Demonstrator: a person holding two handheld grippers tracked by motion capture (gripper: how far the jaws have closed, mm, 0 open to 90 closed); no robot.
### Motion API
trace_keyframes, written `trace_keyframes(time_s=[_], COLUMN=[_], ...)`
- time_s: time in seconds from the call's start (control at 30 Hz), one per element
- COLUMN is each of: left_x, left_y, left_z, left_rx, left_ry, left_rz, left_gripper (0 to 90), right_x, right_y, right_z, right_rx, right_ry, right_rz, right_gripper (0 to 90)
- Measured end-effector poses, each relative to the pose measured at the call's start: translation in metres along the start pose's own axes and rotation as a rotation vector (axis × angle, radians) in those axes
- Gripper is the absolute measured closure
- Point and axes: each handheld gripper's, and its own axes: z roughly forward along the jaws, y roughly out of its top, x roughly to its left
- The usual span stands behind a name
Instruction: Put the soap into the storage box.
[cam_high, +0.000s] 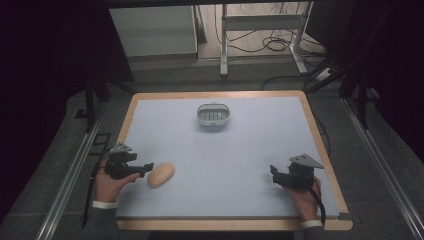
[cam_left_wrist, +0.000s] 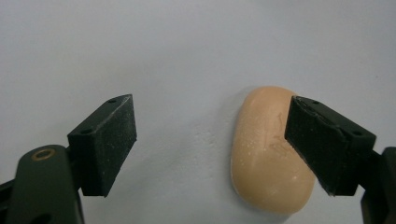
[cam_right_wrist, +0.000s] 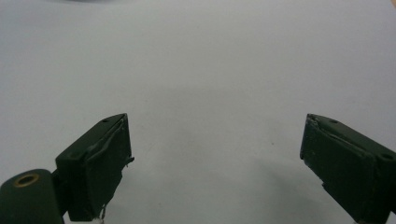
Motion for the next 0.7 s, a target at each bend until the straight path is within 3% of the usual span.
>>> trace_keyframes(time_s=[0.13, 0.53, 0.7], left_x=[0.003, -0.001, -0.008], left_y=[0.000, 0.000, 0.009], left_z=[-0.002, -0.008, -0.014], left_rx=[-0.005, 0.014, 0.022], left_ry=[0.015, 0.049, 0.053], left_rz=[-0.012, 0.004, 0.031], left_gripper=[16.9, 17.4, 17.4], right_x=[0.000, -0.002, -0.001], right_y=[0.000, -0.001, 0.000], right_z=[0.000, -0.001, 0.000], right_rx=[-0.004, -0.014, 0.004], right_ry=[0.003, 0.013, -0.002], right_rz=[0.005, 0.010, 0.006], right_gripper=[9.0, 9.4, 9.4])
